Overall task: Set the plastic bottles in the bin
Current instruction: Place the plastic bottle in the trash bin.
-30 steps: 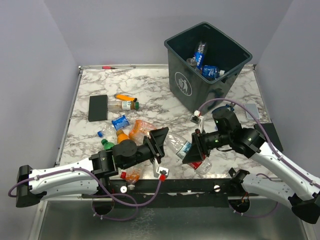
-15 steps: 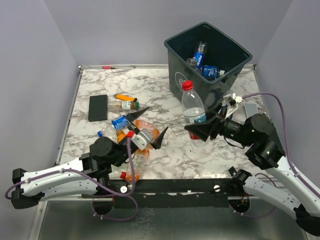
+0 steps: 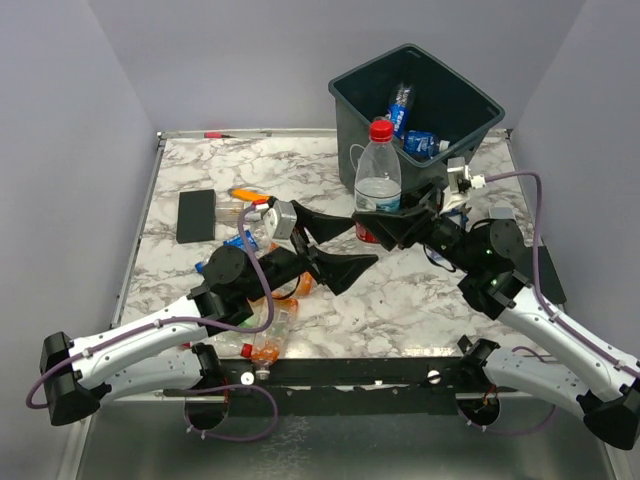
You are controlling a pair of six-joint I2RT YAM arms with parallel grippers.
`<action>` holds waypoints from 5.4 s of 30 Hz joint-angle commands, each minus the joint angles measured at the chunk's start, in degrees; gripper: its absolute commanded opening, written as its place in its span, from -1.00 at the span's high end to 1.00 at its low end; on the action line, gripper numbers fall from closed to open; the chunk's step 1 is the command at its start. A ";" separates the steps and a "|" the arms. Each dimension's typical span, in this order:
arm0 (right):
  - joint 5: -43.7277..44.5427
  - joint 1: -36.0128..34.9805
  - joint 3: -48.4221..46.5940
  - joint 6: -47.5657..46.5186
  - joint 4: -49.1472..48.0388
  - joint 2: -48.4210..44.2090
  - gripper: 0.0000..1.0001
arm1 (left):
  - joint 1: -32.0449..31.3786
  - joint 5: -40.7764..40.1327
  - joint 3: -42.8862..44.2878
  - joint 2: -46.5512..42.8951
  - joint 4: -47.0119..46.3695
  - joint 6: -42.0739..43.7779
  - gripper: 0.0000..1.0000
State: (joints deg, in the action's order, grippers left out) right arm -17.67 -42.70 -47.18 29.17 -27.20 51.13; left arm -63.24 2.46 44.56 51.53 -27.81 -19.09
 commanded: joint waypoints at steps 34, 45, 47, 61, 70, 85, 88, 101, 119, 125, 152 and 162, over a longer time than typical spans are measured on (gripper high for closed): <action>4.67 -0.16 -16.78 -6.00 27.72 -5.95 -0.91 | 3.15 10.19 -1.78 2.48 -2.18 0.92 0.49; 3.05 -0.18 -35.73 -9.02 38.09 5.48 -0.83 | 3.21 7.18 -1.77 1.63 6.49 8.79 0.67; 3.04 -0.13 -37.01 -8.73 39.06 7.15 -0.79 | 3.21 7.41 -1.67 1.66 6.65 8.79 0.67; 6.60 -0.11 -34.25 -7.02 37.21 5.06 -0.59 | 3.20 7.41 -2.15 1.12 7.39 9.75 0.68; 6.63 -0.19 -34.46 -7.27 39.90 4.69 -0.19 | 3.21 7.38 -2.11 1.12 7.47 10.01 0.68; 11.76 -0.14 -37.17 -10.10 42.03 3.31 0.99 | 3.21 2.33 -1.31 -0.74 10.04 12.06 -0.98; 16.32 -0.11 -39.70 -13.10 43.14 2.35 0.99 | 3.21 -4.64 -1.31 -3.63 10.91 15.62 -0.98; 45.55 -0.14 -25.78 -45.83 -11.10 -1.46 0.99 | 3.34 -45.10 -10.33 -7.62 3.09 34.76 -0.98; 49.68 24.26 -58.01 -37.46 22.13 39.84 0.99 | 3.65 -42.95 -14.68 -13.15 3.47 30.06 -0.98; 47.01 25.55 -55.91 -31.22 32.99 43.66 0.99 | 3.60 -41.16 -14.93 -13.82 3.55 30.27 -0.98; 42.95 25.65 -54.12 -26.01 42.27 48.75 0.99 | 3.57 -39.45 -15.19 -13.15 4.06 29.80 -0.99; 42.32 25.70 -49.78 -23.50 44.60 49.11 0.38 | 3.57 -39.03 -15.29 -12.00 4.06 30.06 -0.98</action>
State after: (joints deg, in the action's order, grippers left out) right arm 24.38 -17.37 -98.48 8.36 11.64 99.88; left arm -59.72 -37.98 29.95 39.18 -23.49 10.74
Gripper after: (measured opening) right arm 0.373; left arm 0.990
